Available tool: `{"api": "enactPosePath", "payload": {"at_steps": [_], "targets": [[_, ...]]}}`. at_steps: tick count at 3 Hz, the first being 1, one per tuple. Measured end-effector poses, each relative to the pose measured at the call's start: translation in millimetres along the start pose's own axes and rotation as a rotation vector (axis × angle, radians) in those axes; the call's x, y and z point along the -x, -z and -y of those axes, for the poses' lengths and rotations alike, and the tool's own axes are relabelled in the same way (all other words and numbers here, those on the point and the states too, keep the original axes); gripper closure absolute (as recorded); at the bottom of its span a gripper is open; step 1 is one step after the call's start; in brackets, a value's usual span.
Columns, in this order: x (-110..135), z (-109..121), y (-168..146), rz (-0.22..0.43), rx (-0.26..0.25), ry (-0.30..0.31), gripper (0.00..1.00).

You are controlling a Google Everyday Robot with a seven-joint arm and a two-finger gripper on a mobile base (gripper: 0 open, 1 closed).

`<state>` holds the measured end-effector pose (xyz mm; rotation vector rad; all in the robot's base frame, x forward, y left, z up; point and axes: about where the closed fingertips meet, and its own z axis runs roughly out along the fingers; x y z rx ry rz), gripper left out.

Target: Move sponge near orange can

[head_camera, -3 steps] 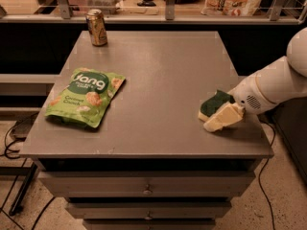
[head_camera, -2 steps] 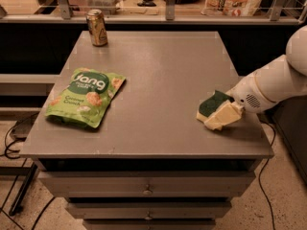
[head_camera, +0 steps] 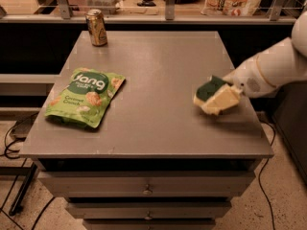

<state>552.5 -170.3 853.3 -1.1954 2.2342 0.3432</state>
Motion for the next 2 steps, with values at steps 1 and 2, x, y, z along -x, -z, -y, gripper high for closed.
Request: {"api": "enactPosePath", "payload": {"at_steps": [1,2], "targets": [[69.6,26.3,26.8,0.145,-0.018,0.077,1.0],[86.5,34.5,45.2,0.18,-0.052,0.092,1.0]]}}
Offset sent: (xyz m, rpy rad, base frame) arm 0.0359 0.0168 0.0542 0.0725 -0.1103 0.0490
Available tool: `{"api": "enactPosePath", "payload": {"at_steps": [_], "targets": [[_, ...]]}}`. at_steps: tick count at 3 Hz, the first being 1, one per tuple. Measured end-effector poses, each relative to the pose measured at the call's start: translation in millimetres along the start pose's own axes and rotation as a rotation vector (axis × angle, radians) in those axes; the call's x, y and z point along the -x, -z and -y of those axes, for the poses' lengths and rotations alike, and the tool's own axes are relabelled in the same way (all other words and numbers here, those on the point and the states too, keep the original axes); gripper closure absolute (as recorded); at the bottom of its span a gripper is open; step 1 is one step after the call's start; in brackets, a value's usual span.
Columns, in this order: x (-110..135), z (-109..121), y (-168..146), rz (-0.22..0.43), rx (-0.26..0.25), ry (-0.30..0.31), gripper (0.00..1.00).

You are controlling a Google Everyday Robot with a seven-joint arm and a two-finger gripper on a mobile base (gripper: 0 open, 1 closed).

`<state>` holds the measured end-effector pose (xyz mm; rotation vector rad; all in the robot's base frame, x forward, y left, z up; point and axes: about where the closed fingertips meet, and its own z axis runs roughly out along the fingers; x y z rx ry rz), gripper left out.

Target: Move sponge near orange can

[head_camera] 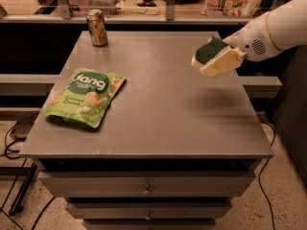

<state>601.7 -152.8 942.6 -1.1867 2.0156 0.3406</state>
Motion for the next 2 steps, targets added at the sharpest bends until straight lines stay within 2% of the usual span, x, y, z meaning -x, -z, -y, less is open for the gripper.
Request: {"api": "enactPosePath", "payload": {"at_steps": [1,2], "targets": [[-14.4,-1.8,-10.9,-0.027,-0.002,-0.052,1.0],[-9.7,-11.4,-46.6,0.028,0.01,-0.119,1.0]]}}
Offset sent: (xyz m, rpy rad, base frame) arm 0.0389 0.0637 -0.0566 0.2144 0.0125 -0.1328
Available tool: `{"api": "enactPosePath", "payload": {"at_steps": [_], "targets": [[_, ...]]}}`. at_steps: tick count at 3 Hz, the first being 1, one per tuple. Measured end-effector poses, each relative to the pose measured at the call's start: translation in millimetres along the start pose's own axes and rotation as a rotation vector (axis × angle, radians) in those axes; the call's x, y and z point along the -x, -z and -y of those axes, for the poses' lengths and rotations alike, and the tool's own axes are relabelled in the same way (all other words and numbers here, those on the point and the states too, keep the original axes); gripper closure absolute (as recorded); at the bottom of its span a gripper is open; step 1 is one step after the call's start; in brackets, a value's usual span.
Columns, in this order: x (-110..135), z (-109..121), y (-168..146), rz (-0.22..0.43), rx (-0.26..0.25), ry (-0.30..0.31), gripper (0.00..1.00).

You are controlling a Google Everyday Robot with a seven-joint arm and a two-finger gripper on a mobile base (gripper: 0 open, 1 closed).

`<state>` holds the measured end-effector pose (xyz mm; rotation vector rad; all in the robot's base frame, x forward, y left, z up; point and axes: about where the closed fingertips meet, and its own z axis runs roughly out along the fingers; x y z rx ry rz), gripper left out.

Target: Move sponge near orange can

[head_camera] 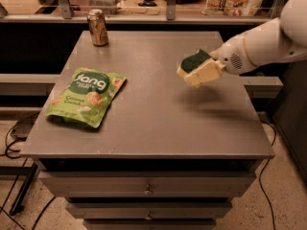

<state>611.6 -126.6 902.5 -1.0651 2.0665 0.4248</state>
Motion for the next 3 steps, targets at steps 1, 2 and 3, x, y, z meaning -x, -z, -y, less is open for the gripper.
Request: {"api": "enactPosePath", "payload": {"at_steps": [1,2,3], "targets": [[44.8,-5.4,-67.4,0.143,0.029,-0.026,1.0],[76.8,-7.7,-111.3,0.223,0.055,-0.028,1.0],[100.2,-6.8,-157.0,0.245,0.07,-0.025,1.0]]}}
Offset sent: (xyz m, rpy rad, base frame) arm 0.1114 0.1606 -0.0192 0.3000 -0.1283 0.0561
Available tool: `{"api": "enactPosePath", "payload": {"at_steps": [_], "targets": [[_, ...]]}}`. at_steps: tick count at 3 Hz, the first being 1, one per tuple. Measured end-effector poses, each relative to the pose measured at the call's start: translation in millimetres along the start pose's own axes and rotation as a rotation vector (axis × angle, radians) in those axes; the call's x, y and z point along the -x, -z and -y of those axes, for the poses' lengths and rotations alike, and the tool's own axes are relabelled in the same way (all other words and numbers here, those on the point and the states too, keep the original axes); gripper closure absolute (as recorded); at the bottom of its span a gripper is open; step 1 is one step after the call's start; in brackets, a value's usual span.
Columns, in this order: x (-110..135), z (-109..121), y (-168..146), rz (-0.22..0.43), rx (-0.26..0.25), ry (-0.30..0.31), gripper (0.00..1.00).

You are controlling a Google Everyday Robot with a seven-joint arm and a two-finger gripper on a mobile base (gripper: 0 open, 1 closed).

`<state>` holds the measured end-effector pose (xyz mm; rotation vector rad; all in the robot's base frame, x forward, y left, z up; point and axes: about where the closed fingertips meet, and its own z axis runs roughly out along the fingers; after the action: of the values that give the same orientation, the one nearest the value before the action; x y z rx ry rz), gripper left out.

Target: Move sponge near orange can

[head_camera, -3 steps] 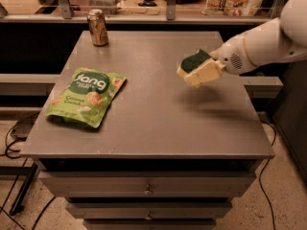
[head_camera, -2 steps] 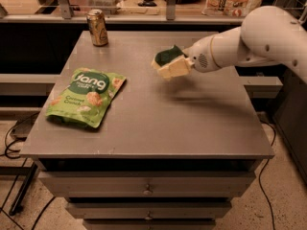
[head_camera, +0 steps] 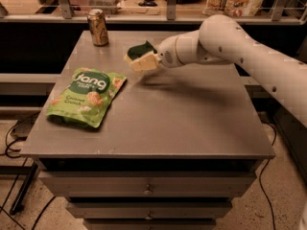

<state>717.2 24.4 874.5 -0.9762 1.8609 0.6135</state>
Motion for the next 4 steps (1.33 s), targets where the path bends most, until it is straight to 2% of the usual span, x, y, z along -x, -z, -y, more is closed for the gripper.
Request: {"api": "enactPosePath", "payload": {"at_steps": [1,2,3,4], "targets": [[12.5,0.3,-40.7,-0.014,0.01,0.041,1.0],[25.0,-1.4,-73.6,-0.038,0.016,0.091,0.85],[40.4,-0.7,-102.1,-0.051,0.025,0.121,0.69],[56.9,7.4,-131.3,-0.052,0.042,0.117,0.38]]}}
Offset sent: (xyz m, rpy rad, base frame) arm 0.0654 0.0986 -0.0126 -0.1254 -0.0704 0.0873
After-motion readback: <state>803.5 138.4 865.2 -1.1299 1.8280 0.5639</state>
